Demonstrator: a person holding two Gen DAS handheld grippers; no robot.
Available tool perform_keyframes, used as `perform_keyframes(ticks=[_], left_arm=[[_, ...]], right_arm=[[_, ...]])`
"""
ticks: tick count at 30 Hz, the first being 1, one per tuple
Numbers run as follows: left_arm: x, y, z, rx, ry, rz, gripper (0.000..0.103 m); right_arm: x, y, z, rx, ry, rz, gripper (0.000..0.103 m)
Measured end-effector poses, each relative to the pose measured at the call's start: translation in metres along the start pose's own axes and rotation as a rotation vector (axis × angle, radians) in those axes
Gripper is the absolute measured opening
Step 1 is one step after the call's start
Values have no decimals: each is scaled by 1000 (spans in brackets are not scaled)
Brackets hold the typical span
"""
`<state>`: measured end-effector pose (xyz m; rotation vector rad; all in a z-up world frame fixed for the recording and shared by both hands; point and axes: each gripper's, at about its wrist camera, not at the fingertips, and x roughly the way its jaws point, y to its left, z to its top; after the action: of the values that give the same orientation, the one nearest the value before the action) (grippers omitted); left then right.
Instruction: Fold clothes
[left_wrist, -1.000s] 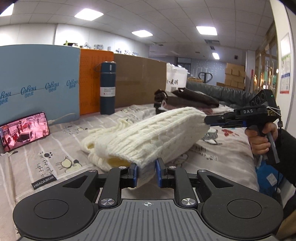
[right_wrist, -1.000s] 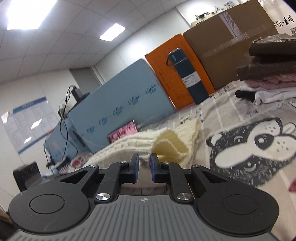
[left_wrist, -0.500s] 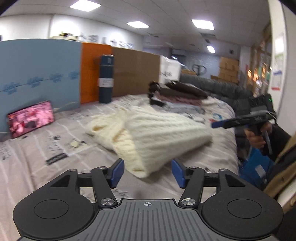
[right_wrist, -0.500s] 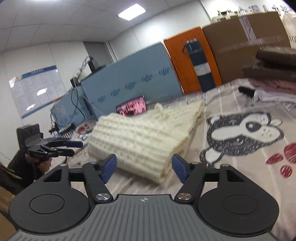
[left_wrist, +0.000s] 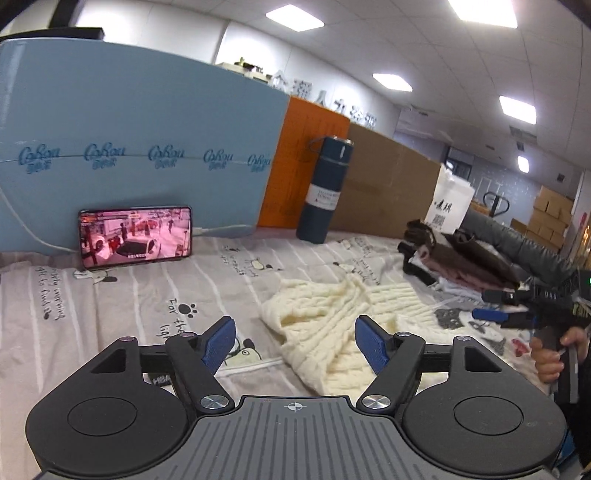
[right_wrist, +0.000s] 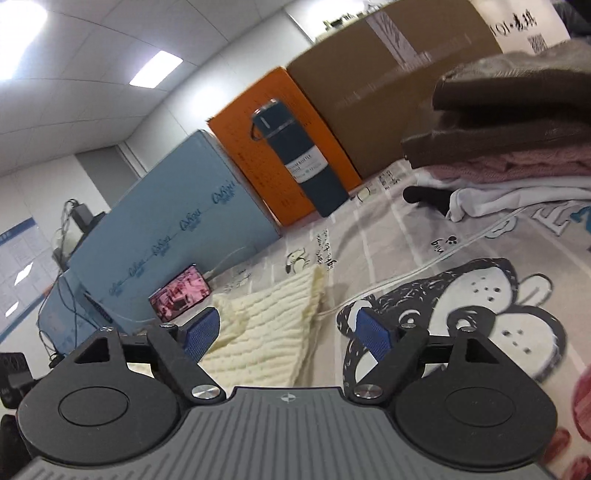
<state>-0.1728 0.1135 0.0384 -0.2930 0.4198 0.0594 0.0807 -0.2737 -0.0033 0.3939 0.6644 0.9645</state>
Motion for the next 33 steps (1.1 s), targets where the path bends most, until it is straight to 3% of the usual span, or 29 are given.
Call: perform_keyframes(ticks=[8,14,15,16,19,22,27,33], left_arm=[[70,11,10,-30,105,-23,73],[115,23,6,-62,174,-23,70],[117,23,4,-56,158,-37,68],[118,22,3,-51,152,-55,57],[119,19,2,-46,147,-77,30],[114,13,3,-16,107,-104,18],[106,-4,14,53,20,-115,15],[130,-8,47,86,-41,-102,15]], right_arm=[[81,2,30,-62,152,-37,80],[109,3,22,-110,201,-37,78],[109,4,22,-113,198,-40,73],[109,4,21,-115,196,-42,59],[112,5,19,-131,202,-31,37],[110,13,14,-188,197,7,17],[92,26,19,-237,92,73,11],[89,29,45,-243,-8,9,11]])
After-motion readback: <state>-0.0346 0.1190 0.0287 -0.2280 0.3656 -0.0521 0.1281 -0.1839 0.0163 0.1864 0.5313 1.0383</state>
